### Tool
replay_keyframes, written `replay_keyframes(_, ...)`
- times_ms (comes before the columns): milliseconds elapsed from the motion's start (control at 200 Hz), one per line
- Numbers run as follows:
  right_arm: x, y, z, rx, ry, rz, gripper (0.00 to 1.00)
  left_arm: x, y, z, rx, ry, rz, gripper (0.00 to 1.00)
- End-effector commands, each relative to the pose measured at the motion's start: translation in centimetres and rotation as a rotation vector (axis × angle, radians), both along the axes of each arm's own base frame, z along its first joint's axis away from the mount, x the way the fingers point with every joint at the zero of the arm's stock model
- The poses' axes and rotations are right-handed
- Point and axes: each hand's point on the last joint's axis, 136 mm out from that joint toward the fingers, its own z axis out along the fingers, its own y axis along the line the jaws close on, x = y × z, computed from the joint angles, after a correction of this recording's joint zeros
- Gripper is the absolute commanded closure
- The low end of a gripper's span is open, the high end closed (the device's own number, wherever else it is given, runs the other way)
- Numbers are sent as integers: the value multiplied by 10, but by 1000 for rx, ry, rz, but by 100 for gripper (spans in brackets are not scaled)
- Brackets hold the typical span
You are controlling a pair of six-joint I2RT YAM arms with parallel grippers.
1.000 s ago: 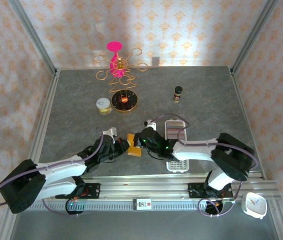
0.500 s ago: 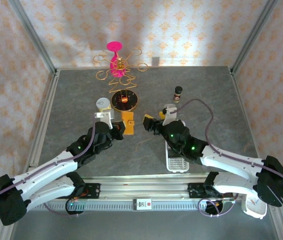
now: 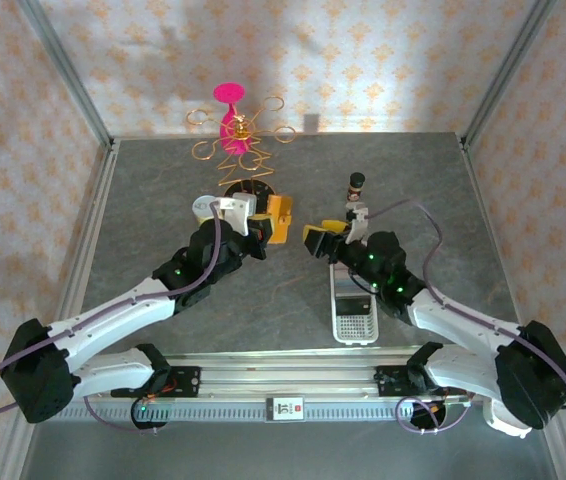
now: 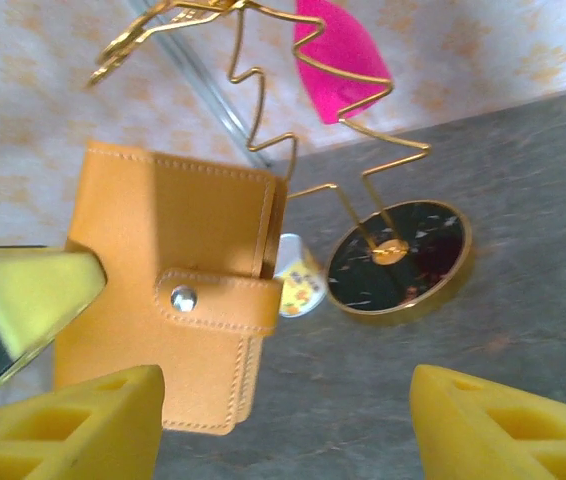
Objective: Put the credit cards into the card holder
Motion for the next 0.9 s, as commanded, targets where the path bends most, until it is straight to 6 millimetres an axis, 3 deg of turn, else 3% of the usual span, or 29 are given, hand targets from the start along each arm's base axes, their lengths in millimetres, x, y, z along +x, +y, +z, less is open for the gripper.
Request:
replay_keyframes(0, -21, 22, 35, 209, -39, 187, 35, -11, -14, 32, -82, -136, -98, 100)
replay_keyframes(110, -19, 31, 26, 207, 2, 221, 35, -15, -16, 21, 4, -134, -109, 100)
replay_keyframes(280, -13, 27, 14, 166, 10, 175, 30, -12, -14, 8, 84, -132, -80, 100)
replay_keyframes(586, -3, 29, -4, 105, 57, 143, 22, -19, -20, 7, 62, -142, -128, 100)
replay_keyframes(891, -14, 40, 3, 120, 24, 208, 22, -23, -28, 1, 100, -132, -185, 100)
